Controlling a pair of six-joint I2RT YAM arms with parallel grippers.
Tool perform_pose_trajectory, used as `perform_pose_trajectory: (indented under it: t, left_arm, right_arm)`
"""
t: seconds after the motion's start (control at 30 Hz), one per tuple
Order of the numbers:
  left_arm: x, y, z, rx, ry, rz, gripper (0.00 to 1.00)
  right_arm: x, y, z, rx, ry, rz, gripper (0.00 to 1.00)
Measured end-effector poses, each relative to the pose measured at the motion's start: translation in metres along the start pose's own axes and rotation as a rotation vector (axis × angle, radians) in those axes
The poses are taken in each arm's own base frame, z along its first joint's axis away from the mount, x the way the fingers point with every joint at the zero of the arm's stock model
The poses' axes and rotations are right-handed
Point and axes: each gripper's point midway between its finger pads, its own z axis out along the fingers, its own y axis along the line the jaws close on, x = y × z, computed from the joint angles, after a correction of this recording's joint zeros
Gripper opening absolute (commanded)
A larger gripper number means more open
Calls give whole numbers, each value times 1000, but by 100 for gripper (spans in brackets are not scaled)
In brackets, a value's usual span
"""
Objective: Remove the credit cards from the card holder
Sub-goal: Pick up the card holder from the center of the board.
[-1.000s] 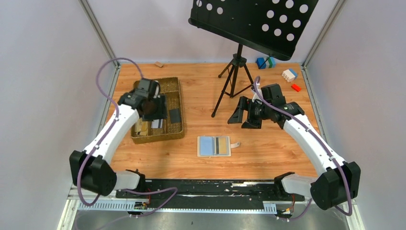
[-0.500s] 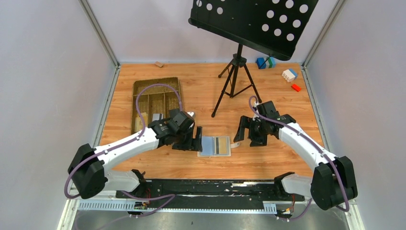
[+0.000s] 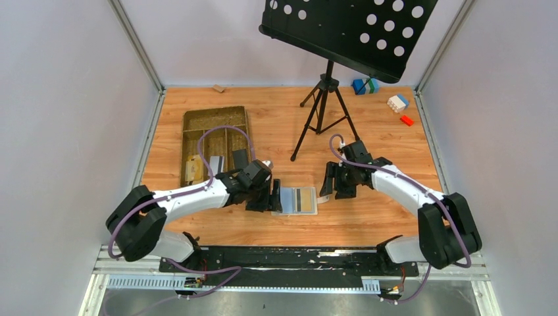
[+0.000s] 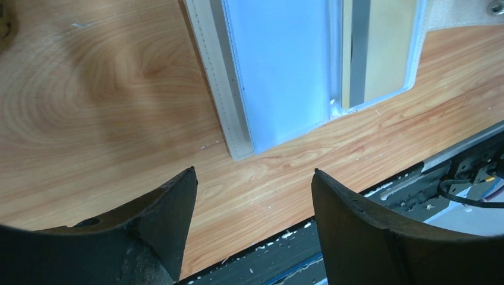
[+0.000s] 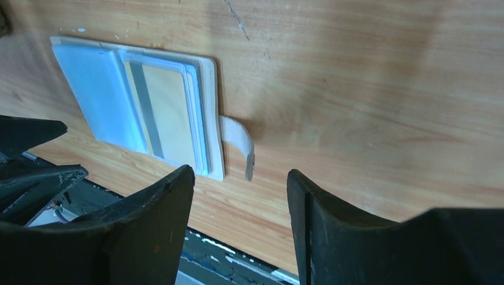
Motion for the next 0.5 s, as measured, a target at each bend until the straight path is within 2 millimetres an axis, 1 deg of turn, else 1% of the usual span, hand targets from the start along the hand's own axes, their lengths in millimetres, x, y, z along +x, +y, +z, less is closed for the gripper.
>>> perform_pose_trajectory:
  t: [0.17, 0.23, 0.37, 0.43, 0.5]
  left_arm:
    - [6, 3, 14, -17, 37, -24, 74]
    - [5, 2, 15, -14, 35, -38, 73]
    - [3, 0, 17, -9, 24, -65, 71]
    - [1, -1, 19, -10, 21, -79, 71]
    - [1, -1, 23, -13, 23, -93, 70]
  right_arm:
    - [-4, 1, 15, -12, 13, 1, 45]
    - [-5, 2, 20, -21, 17, 0, 37]
    - [-4, 3, 25, -38, 22, 0, 13]
    - [-1, 2, 26, -40, 30, -3, 8]
    - [0, 1, 26, -38, 35, -7, 7]
